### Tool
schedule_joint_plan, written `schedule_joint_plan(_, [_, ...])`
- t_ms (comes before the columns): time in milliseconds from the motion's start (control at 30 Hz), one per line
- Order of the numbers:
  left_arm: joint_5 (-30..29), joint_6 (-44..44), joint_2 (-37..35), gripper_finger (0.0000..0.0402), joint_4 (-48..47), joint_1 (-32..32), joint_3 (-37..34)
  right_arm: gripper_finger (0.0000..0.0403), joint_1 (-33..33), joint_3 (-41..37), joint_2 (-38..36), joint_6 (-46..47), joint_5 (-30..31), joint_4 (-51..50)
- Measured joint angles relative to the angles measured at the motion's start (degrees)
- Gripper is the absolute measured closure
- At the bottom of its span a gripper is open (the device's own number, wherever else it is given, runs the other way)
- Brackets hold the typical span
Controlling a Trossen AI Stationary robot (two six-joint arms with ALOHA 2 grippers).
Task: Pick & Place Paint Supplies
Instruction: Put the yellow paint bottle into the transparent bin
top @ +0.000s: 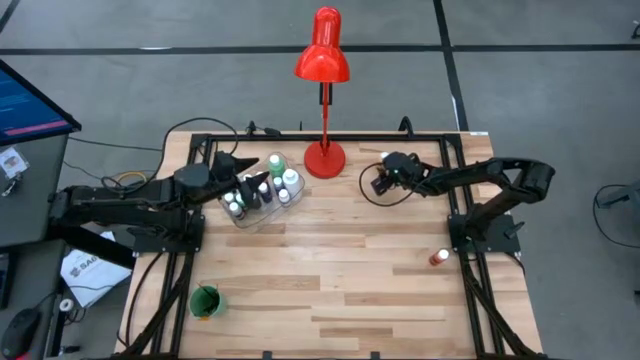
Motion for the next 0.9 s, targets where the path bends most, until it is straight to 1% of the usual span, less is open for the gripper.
schedule_joint_plan(133, [0.0, 0.0, 0.0, 0.0124, 0.0, 0.0, 0.0, 0.0295, 0.0, 0.0, 0.0, -0.97, -0.03, 1.95])
schedule_joint_plan(233, [0.0, 0.0, 0.0, 0.0124, 0.0, 0.0, -0.02, 0.0334, 0.02, 0.0, 0.0, -0.95, -0.54, 2.34])
schedule_joint_plan(333, [0.0, 0.0, 0.0, 0.0124, 0.0, 0.0, -0.02, 0.0355, 0.17, 0.0, 0.0, -0.98, -2.56, 2.06])
schedule_joint_plan(433, [0.0, -0.06, 0.0, 0.0124, 0.0, 0.0, -0.02, 0.036, 0.78, 0.0, 0.0, -1.09, -4.58, 1.45])
schedule_joint_plan(533, [0.0, -0.15, 0.0, 0.0124, 0.0, -0.02, -0.02, 0.0343, 1.61, 0.04, -0.17, 1.25, -5.77, -1.67])
schedule_joint_plan(633, [0.0, -0.15, 0.0, 0.0124, 0.0, -0.01, -0.02, 0.0305, 2.5, 0.04, -0.17, 4.56, -5.87, -6.6])
schedule_joint_plan(767, [0.01, -0.15, 0.0, 0.0124, 0.0, -0.01, -0.02, 0.0228, 3.47, 0.09, -0.09, 5.44, -5.54, -8.04])
schedule_joint_plan(900, [0.0, -0.15, 0.0, 0.0124, 0.0, -0.01, -0.02, 0.0147, 2.57, 0.07, 0.35, 3.51, -5.64, -2.97])
